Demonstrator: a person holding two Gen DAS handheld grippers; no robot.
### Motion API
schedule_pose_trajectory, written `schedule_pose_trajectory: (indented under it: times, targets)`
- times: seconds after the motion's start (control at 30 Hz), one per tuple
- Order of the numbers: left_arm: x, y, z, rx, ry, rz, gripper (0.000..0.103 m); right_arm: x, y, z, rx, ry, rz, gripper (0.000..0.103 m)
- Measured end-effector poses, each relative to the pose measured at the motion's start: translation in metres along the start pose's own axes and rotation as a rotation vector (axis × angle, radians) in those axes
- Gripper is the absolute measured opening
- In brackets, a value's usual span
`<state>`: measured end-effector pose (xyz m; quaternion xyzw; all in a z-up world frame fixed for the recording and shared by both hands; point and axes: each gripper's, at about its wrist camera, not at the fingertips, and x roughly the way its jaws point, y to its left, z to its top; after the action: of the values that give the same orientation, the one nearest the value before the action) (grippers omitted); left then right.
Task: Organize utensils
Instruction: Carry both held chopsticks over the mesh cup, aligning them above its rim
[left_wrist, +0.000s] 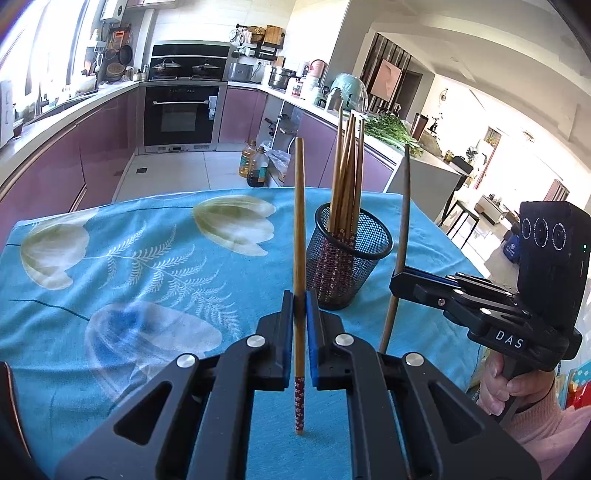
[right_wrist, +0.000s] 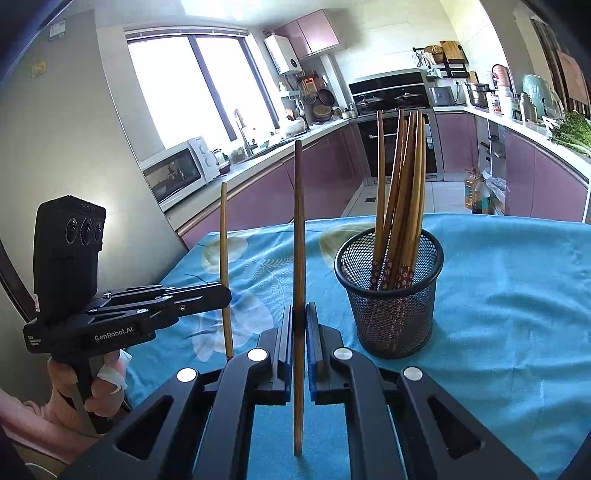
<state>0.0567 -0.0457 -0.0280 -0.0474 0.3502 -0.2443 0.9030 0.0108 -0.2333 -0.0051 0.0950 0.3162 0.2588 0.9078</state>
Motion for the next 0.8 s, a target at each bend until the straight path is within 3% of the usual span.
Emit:
schedule_pose_trajectory:
  times: [0.8]
  targets:
    - [-0.009,-0.01,0.013,0.029,-0.048,-0.023,0.008,-0.011,-0.005,0.017,-0.019,-0.069,-0.001,0.005]
